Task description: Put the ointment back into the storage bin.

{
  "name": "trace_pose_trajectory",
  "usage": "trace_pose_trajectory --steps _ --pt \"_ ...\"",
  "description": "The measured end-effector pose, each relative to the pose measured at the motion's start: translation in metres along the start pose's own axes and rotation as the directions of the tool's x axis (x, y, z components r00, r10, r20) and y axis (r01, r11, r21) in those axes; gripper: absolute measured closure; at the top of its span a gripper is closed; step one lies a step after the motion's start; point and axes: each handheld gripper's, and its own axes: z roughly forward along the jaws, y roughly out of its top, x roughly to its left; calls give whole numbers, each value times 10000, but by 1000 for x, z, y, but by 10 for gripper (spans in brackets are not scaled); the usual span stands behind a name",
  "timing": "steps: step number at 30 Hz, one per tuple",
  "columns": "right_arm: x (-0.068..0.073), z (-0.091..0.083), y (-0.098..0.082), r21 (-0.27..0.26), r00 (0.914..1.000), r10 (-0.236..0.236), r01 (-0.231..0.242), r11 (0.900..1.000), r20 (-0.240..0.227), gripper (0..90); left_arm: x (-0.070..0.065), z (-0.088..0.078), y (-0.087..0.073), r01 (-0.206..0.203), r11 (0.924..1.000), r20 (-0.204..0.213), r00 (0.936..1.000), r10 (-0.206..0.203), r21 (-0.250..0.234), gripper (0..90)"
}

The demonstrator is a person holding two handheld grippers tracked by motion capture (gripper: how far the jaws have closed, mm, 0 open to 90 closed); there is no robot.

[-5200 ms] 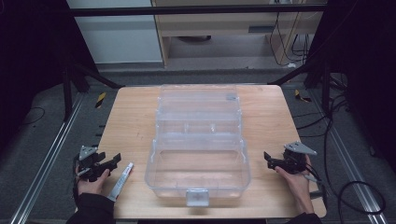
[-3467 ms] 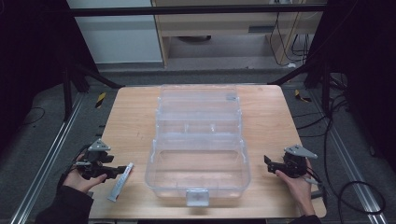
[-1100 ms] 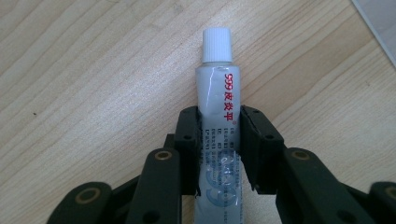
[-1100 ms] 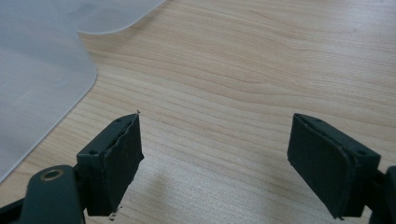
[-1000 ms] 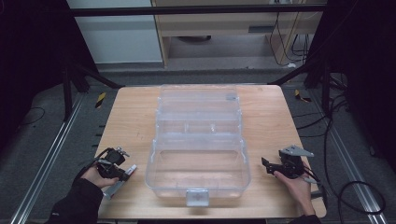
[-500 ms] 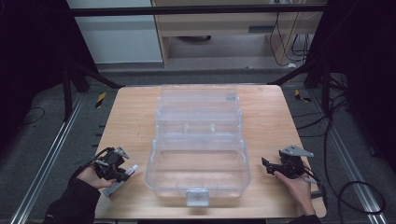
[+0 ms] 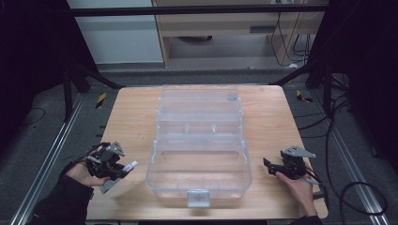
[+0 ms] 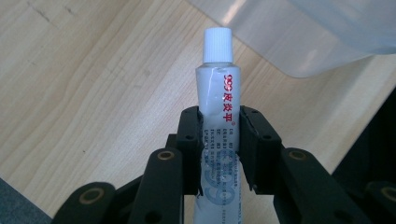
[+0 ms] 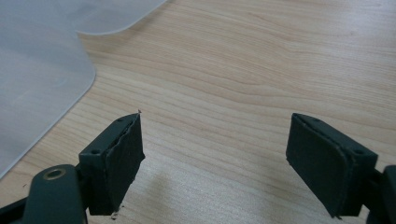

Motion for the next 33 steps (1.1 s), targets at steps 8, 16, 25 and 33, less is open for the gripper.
trace_pose_trajectory --steps 8,16,25,33 --pt "0 0 0 73 10000 28 -29 10000 71 187 -8 -35 18 -1053 9944 -19 9944 1053 -118 706" --pt "-1 0 -1 119 9999 -24 22 9999 136 188 -22 -53 45 -2071 9781 119 9782 2073 -183 706" --pt "-1 1 -2 112 9999 -75 73 9999 145 182 -34 -53 77 -2927 9560 373 9553 2933 -219 706" --pt "-1 2 -2 113 9998 -146 144 9998 167 185 -49 -57 112 -3698 9289 504 9275 3704 -201 706"
